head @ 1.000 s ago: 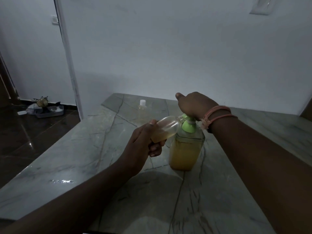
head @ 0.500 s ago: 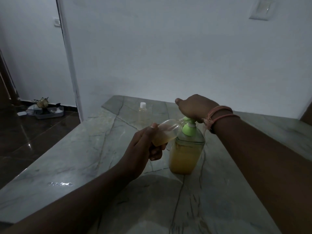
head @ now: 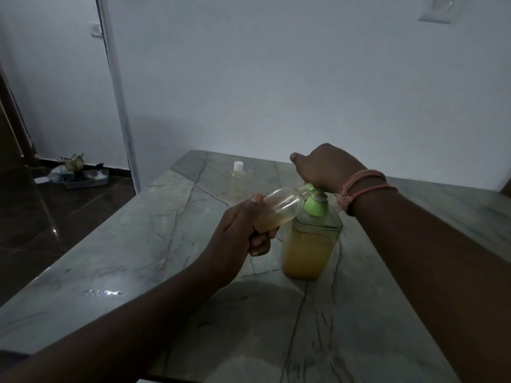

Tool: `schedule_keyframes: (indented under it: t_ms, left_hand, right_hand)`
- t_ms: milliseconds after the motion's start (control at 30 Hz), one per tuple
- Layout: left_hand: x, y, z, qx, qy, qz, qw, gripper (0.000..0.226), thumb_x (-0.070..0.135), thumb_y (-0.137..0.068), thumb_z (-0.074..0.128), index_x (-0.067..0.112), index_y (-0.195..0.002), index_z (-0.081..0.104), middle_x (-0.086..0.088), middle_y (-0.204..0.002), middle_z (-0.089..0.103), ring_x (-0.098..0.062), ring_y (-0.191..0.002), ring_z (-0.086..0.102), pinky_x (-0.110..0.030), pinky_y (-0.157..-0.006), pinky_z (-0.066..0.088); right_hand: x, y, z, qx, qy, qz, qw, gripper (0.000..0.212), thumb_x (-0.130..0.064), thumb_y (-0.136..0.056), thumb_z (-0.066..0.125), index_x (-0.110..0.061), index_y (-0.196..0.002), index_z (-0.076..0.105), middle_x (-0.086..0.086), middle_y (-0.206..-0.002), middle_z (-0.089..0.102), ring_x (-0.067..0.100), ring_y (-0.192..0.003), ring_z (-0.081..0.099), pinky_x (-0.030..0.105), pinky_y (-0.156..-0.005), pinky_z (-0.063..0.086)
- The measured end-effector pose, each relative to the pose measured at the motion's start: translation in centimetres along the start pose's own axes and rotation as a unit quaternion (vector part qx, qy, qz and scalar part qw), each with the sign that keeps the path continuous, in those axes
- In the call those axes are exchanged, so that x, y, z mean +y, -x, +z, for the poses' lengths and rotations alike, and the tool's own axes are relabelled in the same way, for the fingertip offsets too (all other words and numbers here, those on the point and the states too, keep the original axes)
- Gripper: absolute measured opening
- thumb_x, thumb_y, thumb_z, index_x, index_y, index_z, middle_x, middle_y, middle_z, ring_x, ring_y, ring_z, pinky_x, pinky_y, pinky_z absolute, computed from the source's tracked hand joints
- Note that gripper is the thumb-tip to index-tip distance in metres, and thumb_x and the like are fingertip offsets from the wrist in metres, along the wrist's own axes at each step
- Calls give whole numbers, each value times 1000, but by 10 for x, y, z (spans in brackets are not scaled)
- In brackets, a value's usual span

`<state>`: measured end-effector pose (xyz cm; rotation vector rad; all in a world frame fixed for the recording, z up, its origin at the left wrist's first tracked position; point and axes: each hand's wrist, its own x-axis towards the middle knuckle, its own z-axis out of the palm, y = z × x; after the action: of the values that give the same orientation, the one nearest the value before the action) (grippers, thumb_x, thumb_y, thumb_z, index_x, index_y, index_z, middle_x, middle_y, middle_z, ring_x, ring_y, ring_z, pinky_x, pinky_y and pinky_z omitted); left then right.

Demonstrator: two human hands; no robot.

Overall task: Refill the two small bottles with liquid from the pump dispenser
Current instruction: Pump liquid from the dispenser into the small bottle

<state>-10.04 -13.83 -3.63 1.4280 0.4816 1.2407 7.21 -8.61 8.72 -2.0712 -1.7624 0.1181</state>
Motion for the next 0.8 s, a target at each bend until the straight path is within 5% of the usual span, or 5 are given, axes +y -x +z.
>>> schedule_keyframes:
  t_ms: [100, 267, 500, 667, 800]
  left_hand:
    - [-1, -1, 0, 3, 5, -4, 1000, 51, 40, -106, 37, -6, -119, 56, 0, -67, 57, -9, -50, 41, -21, -45, 38]
    - [0, 0, 1, -4, 3, -5, 1000, 54, 39, -105, 35, -9, -124, 53, 3, -65, 57, -7, -48, 41, -19, -44, 38]
    - [-2, -2, 0, 6, -3, 0, 1000, 51, 40, -105, 36, -3, -123, 57, 1, -65, 57, -8, -47, 41, -19, -44, 38]
    - [0, 0, 2, 8, -7, -3, 1000, 52, 39, -105, 34, -5, -126, 54, 3, -64, 56, -8, -49, 41, -19, -44, 38]
    - [1, 2, 3, 8, -1, -2, 1000, 50, 38, -105, 35, -3, -125, 56, 0, -67, 57, -8, -49, 41, -20, -44, 37]
  right_hand:
    - [5, 1, 6, 2, -34, 8, 999, 46, -47, -91, 41, -7, -83, 62, 9, -83, 64, 26, -79, 59, 30, -67, 38]
    - [2, 4, 1, -15, -2, -1, 1000, 47, -48, -92, 37, -14, -61, 48, 4, -63, 52, 23, -64, 51, 29, -58, 35]
    - [6, 1, 6, 4, -12, 0, 1000, 44, -44, -94, 36, -8, -70, 48, 7, -76, 54, 28, -82, 55, 32, -69, 38]
    - [2, 4, 3, -18, 9, -15, 1000, 43, -40, -95, 32, -12, -63, 43, 9, -75, 49, 24, -68, 47, 30, -62, 35]
    - [2, 3, 1, -5, 31, -10, 999, 46, -49, -93, 33, -15, -63, 44, 9, -85, 53, 29, -84, 53, 32, -74, 39]
